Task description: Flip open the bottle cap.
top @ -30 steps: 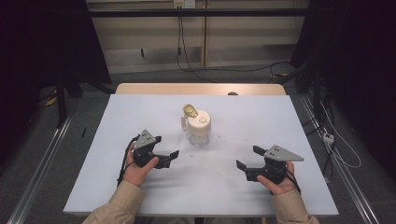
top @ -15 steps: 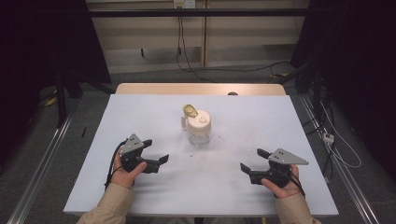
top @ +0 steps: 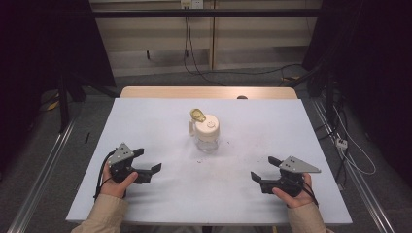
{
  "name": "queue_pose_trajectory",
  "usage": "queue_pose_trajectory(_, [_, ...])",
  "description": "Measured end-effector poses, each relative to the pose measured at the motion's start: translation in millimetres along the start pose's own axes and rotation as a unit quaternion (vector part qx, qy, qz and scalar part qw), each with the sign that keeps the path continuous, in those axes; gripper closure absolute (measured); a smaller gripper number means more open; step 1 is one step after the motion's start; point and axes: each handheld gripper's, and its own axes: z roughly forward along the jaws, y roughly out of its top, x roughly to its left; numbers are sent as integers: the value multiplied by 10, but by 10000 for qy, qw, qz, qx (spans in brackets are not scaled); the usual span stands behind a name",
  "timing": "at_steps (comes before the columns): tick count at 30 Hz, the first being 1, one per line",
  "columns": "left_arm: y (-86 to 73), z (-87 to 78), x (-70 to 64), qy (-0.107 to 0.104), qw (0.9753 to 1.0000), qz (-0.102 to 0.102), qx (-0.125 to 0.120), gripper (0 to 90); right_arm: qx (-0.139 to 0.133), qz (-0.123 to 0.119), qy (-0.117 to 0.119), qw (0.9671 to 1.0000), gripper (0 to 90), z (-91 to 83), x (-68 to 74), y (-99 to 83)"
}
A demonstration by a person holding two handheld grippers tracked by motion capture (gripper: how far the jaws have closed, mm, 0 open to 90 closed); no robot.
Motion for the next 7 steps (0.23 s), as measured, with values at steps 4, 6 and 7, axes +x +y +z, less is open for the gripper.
queue_pose_trajectory(4, [-7, -19, 23, 62, 10000, 5, 3, 68, -18, 15, 4, 10000, 119, 3, -12, -1])
queue_pose_trajectory(6, [-7, -26, 34, 65, 10000, 7, 13, 68, -14, 11, -3, 10000, 119, 5, -9, 2])
queue_pose_trajectory(7, [-7, -29, 36, 93, 10000, -3, 8, 68, -8, 9, 7, 10000, 119, 6, -8, 2])
